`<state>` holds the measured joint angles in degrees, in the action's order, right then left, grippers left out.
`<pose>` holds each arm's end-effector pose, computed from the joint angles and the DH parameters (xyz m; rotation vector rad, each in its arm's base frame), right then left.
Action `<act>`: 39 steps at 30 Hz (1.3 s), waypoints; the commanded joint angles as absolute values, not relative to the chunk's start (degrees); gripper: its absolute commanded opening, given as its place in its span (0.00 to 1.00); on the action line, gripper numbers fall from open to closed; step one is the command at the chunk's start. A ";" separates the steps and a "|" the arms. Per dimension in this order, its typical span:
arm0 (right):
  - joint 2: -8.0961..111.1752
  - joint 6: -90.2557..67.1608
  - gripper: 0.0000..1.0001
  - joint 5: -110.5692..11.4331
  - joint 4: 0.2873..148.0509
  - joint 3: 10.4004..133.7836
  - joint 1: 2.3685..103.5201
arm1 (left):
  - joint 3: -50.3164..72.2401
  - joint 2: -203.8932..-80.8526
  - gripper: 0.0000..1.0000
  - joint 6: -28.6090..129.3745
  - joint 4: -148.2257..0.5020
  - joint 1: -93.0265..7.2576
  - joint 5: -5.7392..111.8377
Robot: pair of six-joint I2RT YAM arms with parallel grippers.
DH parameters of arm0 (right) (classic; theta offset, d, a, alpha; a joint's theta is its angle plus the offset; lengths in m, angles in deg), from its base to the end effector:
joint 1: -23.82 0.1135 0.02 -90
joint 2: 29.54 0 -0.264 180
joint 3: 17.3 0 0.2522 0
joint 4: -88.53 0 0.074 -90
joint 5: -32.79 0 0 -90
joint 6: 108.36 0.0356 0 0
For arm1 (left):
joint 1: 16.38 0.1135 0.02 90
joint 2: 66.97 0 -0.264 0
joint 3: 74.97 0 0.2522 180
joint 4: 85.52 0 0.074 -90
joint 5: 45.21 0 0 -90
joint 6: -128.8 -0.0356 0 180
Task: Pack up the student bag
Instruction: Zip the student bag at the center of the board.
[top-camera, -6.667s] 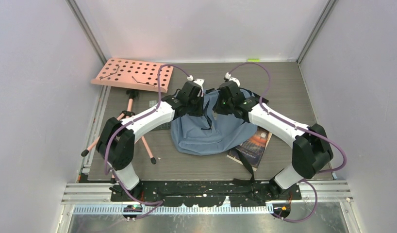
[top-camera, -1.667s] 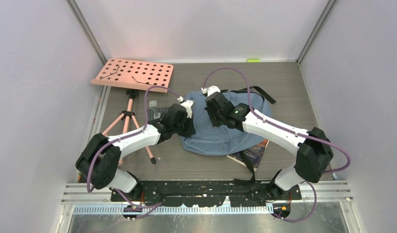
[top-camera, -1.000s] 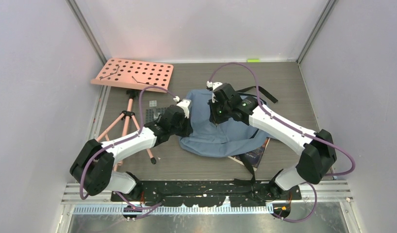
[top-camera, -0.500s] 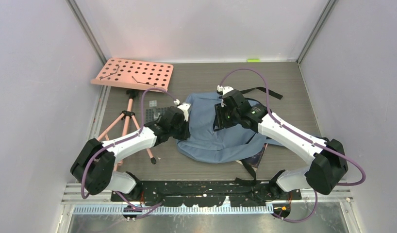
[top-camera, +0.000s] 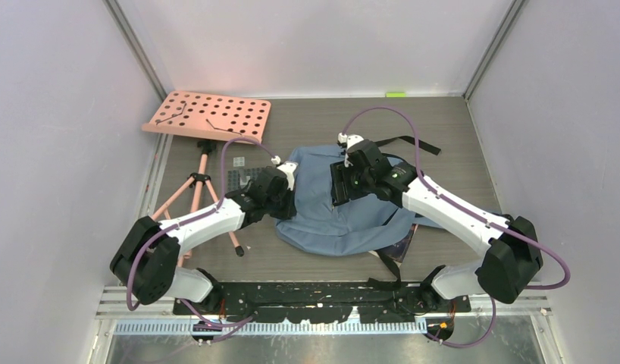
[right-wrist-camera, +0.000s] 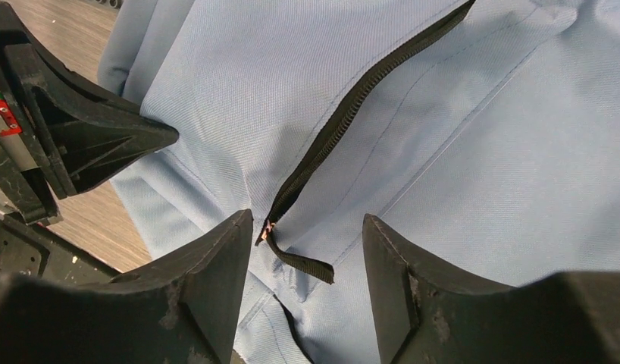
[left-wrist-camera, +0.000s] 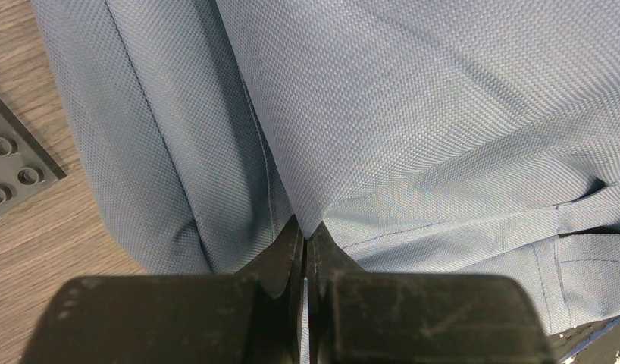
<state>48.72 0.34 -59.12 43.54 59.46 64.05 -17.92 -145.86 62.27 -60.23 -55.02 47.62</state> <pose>0.2251 0.1889 0.2859 -0.4377 2.3888 0.4415 0.2159 -0.1748 0.1984 0.3496 2.4440 -0.5522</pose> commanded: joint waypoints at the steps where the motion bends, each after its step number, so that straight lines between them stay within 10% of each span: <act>1: 47.04 2.94 0.60 -56.33 45.55 57.79 63.16 | -17.53 -145.55 0.00 60.95 -57.96 -54.71 46.72; 22: 45.98 3.53 0.00 -54.27 46.51 57.56 62.93 | -17.80 -145.16 0.00 60.03 -57.34 -54.74 45.45; 32: 48.91 -1.32 0.03 -59.65 40.98 65.56 62.58 | -19.34 -146.29 0.00 59.32 -58.29 -54.72 44.00; 39: 43.43 6.79 0.56 -57.06 40.46 58.12 59.30 | -19.57 -144.96 0.00 59.55 -57.38 -54.73 43.83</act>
